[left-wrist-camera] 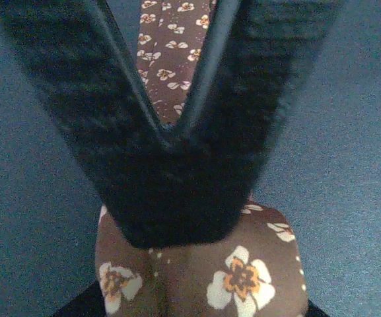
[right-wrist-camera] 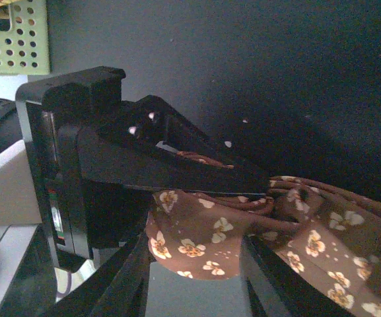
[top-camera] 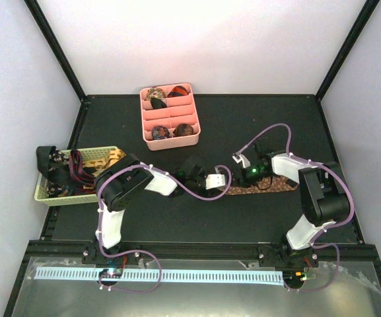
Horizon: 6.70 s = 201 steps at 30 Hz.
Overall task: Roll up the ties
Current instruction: Roll the tie at the center of the board.
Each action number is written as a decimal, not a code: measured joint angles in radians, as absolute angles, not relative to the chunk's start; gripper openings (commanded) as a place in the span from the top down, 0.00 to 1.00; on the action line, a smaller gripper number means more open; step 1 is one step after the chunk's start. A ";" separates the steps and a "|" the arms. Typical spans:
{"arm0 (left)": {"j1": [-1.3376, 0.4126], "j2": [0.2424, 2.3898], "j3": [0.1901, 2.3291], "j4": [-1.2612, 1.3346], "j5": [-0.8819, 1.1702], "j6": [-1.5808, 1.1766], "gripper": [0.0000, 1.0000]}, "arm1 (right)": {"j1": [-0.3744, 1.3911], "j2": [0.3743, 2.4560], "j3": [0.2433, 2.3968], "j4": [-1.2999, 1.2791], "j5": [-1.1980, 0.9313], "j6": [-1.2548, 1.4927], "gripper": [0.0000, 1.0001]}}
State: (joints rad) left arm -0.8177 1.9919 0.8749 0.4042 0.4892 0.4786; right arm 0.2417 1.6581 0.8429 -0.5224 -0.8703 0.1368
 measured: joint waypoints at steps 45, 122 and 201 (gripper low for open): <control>-0.771 1.871 0.754 0.464 0.507 0.348 0.01 | 0.251 1.791 0.936 -0.624 -0.805 0.063 0.98; -0.751 2.067 0.775 0.775 0.623 0.296 0.65 | 0.297 1.858 0.936 -0.525 -0.797 0.138 0.88; -0.807 2.172 0.874 0.866 0.580 0.163 0.47 | 0.225 1.873 1.027 -0.730 -0.688 0.050 0.98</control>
State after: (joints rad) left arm -0.8070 2.1719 0.8742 0.8661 0.5800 0.1627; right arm 0.2253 1.8729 1.0271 -0.7303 -0.6880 0.0498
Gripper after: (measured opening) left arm 0.605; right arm 0.023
